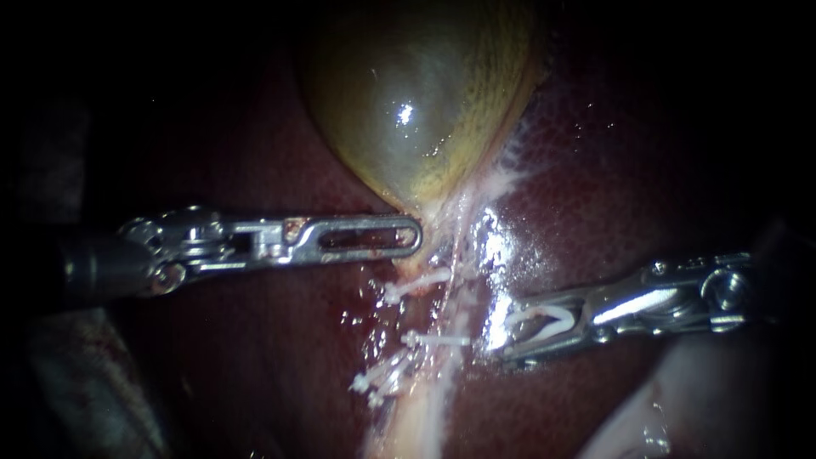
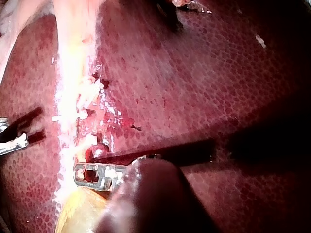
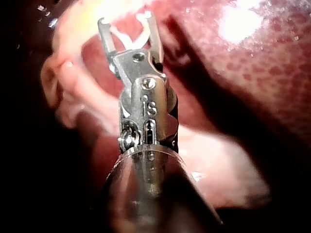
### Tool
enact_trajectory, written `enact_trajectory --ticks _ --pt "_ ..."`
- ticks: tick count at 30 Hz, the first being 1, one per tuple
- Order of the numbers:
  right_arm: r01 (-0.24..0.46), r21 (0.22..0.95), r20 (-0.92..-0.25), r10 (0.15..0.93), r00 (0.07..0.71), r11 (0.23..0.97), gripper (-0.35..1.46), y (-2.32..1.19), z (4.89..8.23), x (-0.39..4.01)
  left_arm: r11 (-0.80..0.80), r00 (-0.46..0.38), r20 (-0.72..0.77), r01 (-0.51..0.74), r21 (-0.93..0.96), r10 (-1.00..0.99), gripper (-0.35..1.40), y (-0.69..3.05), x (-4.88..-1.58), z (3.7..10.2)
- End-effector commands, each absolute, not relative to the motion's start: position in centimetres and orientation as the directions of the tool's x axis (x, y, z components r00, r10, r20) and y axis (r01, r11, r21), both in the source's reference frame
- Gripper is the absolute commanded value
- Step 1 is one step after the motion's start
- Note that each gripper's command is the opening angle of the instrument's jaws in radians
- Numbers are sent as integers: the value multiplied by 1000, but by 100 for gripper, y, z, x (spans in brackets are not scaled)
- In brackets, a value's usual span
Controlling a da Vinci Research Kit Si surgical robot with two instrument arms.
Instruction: Clipping second clip right tube
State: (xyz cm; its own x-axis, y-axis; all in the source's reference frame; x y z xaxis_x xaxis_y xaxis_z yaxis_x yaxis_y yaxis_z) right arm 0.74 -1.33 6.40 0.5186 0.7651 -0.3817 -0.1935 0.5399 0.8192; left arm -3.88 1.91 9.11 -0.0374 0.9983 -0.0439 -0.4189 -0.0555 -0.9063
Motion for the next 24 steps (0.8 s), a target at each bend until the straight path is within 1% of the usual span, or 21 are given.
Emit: enact_trajectory --ticks 1,16,24 --pt "-193 819 -382 765 519 540 48 -133 640 74 -56 -37 -44 -419 -906 998 -35 191 -388 911" --pt "-190 814 -391 759 520 549 48 -131 644 77 -57 -42 -43 -416 -908 998 -35 183 -382 900" --pt "-197 812 -391 762 516 550 48 -133 650 90 -57 -52 -39 -412 -909 998 -35 174 -365 881"
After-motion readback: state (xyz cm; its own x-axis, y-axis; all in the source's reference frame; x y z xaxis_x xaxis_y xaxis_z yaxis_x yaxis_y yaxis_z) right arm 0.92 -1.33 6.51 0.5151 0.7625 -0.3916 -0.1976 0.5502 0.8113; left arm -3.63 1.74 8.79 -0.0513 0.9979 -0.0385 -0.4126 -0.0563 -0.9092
